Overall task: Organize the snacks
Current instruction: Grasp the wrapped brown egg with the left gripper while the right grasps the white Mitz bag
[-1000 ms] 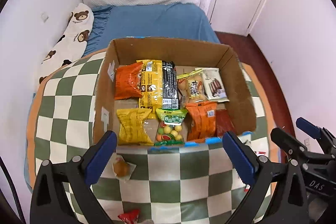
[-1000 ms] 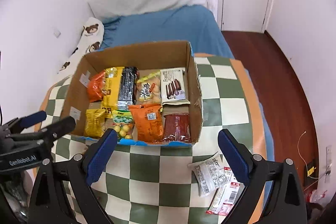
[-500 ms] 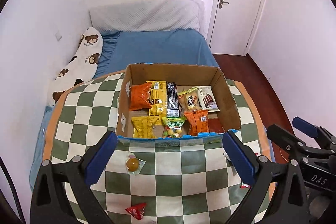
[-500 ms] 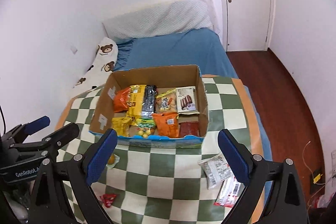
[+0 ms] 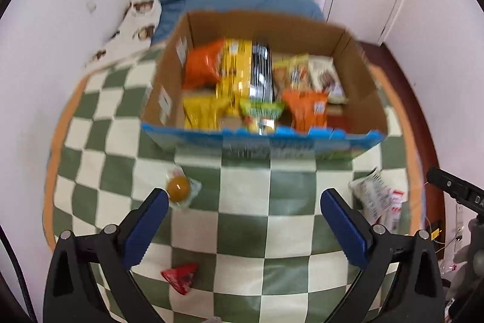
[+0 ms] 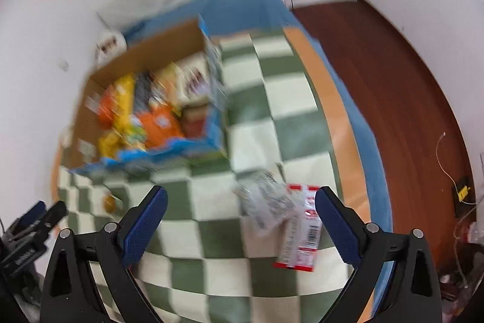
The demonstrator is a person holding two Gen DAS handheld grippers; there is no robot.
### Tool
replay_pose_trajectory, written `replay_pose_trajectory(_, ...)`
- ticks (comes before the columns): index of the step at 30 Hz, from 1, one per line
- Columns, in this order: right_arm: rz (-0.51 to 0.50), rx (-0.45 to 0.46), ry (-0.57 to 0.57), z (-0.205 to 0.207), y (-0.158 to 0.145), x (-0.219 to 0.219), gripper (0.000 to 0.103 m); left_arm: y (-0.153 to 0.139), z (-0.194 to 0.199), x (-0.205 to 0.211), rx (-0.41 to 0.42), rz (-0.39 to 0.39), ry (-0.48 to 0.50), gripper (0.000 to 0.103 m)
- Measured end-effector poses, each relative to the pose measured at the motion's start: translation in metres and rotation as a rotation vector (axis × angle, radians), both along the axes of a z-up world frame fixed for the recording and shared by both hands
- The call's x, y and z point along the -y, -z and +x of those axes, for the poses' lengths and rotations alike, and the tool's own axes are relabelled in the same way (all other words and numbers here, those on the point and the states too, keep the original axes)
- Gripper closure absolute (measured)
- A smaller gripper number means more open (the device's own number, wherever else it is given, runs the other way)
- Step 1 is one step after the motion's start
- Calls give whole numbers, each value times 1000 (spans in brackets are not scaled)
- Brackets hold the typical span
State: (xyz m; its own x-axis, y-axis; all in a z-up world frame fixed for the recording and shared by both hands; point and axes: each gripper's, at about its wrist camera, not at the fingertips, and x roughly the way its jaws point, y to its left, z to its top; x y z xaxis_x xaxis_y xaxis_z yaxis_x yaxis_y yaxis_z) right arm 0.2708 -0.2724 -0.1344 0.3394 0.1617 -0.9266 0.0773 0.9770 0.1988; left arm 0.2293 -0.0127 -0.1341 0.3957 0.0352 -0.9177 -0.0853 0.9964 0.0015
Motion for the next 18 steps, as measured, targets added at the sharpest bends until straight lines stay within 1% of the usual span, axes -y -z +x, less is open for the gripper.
replay_pose_trajectory(1,-3,-31,-18,6,16,4,3,15,1,2,-33,3,-9,0)
replay_pose_trajectory(3,-24,-85,-68,17,47,5,3,33,1,5,-75,4,-22,0)
replay_pose_trajectory(6,-71,-155,-153,34,92,-5,3,62,-3,4,-134,18,-47,0)
replay_pose_trajectory(7,-92,-185,-185,40,110,-10,3,70,-5,2,-152,25,-56,0)
replay_pose_trajectory(11,-130,-245,-240,46,153,-28,4,88,-16,-13,-203,26,-99,0)
replay_pose_trajectory(12,-132,-254,-240,45,159,-31,7,91,-20,-20,-212,24,-112,0)
replay_pose_trajectory(14,-141,-275,-227,41,170,-36,18,93,-27,-37,-224,22,-139,0)
replay_pose_trajectory(15,-127,-284,-217,38,173,-39,27,93,-30,-47,-227,24,-155,0)
replay_pose_trajectory(16,-107,-288,-212,35,175,-41,32,94,-33,-57,-230,24,-173,0)
replay_pose_trajectory(18,-85,-279,-219,27,176,-51,34,95,-34,-77,-235,16,-206,0)
